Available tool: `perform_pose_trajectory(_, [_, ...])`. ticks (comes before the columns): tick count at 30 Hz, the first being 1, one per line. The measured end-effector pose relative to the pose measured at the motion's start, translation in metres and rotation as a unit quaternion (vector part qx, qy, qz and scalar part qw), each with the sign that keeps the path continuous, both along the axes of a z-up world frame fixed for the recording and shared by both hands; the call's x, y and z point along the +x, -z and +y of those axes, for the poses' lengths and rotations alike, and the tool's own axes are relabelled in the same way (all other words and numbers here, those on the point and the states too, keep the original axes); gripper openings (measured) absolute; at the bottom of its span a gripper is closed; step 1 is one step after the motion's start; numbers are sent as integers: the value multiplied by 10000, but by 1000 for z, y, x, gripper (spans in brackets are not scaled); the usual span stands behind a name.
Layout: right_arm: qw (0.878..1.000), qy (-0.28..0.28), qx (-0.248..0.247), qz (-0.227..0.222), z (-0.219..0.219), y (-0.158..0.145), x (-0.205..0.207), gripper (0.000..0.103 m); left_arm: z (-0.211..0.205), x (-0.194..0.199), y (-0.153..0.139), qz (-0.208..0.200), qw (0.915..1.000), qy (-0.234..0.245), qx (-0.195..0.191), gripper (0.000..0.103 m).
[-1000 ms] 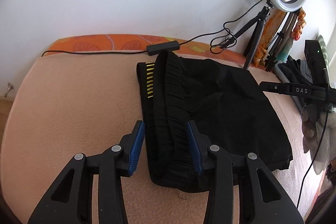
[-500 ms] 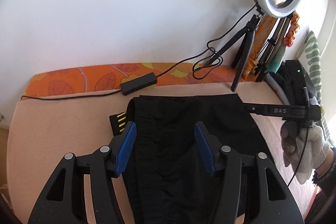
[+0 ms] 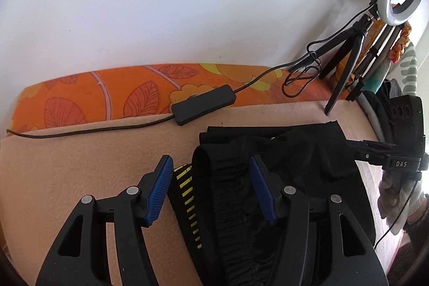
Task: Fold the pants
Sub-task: 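Close both tools on the folded edge of the black shorts, then lift the shorts with both tools and carry them toward the clothes stack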
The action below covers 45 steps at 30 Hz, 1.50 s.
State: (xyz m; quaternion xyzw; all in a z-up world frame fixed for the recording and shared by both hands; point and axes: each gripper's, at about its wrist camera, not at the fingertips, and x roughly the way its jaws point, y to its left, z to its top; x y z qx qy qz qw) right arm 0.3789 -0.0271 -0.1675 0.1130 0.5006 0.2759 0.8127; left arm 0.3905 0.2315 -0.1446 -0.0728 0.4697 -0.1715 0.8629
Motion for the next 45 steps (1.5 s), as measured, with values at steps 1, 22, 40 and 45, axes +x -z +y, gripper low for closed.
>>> perform_pose_trajectory(1, [10000, -38, 37, 1, -1, 0, 0, 57, 0, 2, 0, 25, 9999, 121, -114, 58])
perform_pose_trajectory(22, [9977, -495, 424, -204, -14, -9, 1, 74, -16, 21, 16, -14, 9980, 637, 48, 39])
perform_pose_trajectory(40, [9977, -582, 180, -288, 3, -5, -2, 16, -34, 15, 19, -474, 9935, 993, 279, 20])
perform_pose_trajectory(45, [9956, -724, -141, -569, 15, -8, -13, 12, -38, 2, 15, -755, 9913, 970, 478, 14])
